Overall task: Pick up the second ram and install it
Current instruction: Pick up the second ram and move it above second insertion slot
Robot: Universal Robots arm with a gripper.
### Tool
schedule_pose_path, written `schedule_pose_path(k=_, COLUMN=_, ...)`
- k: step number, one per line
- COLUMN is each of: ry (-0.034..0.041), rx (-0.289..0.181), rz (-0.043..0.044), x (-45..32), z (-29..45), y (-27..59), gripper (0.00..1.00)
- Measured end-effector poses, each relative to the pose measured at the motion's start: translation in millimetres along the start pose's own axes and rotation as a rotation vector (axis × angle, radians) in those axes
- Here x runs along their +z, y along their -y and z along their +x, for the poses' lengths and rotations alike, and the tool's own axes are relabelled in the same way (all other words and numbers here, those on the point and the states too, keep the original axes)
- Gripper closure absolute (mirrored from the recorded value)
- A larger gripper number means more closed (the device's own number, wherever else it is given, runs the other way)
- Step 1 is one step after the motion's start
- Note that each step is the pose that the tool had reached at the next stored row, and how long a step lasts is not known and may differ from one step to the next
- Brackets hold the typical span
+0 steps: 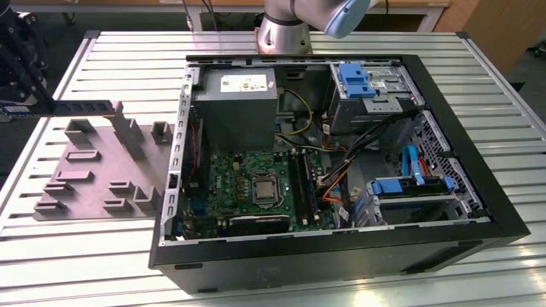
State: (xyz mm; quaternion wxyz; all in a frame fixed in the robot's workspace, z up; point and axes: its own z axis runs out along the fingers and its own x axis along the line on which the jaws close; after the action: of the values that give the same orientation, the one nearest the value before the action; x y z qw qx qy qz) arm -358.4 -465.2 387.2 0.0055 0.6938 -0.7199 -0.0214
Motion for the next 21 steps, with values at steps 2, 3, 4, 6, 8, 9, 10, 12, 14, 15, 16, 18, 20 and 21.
schedule_pose_path(k=2, ry=0.0000, rx=0.000, rz=0.0000, x=0.0, z=0.0, y=0.6, gripper=0.86)
schedule_pose_path(k=3, ry=-0.0001, rx=0.000, rz=0.0000, x=0.0, z=0.0, y=0.9, gripper=0.86)
schedule_pose_path(k=4, ry=-0.0001, rx=0.000, rz=0.0000, x=0.0, z=0.0, y=1.1, gripper=0.86)
schedule_pose_path(k=6, ry=0.0000, rx=0.000, rz=0.0000, x=0.0, z=0.0, y=1.6, gripper=0.86)
schedule_pose_path(k=8, ry=0.0000, rx=0.000, rz=0.0000, x=0.0, z=-0.1, y=2.1, gripper=0.86)
schedule_pose_path(k=9, ry=0.0001, rx=0.000, rz=0.0000, x=0.0, z=-0.1, y=2.4, gripper=0.86)
schedule_pose_path(k=10, ry=0.0000, rx=0.000, rz=0.0000, x=0.0, z=-0.1, y=2.6, gripper=0.86)
schedule_pose_path(k=12, ry=0.0000, rx=0.000, rz=0.0000, x=0.0, z=-0.1, y=3.2, gripper=0.86)
schedule_pose_path(k=14, ry=-0.0001, rx=0.000, rz=-0.0001, x=0.0, z=-0.1, y=3.6, gripper=0.86)
schedule_pose_path(k=15, ry=0.0000, rx=0.000, rz=-0.0001, x=0.0, z=-0.1, y=3.9, gripper=0.86)
schedule_pose_path(k=16, ry=0.0000, rx=0.000, rz=0.0000, x=0.1, z=-0.1, y=4.1, gripper=0.86)
schedule_pose_path(k=18, ry=0.0000, rx=0.000, rz=0.0000, x=0.1, z=-0.2, y=4.7, gripper=0.86)
schedule_pose_path(k=20, ry=0.0000, rx=0.000, rz=-0.0001, x=0.0, z=-0.2, y=5.3, gripper=0.86)
schedule_pose_path(k=21, ry=0.0000, rx=0.000, rz=0.0000, x=0.0, z=-0.2, y=5.5, gripper=0.86)
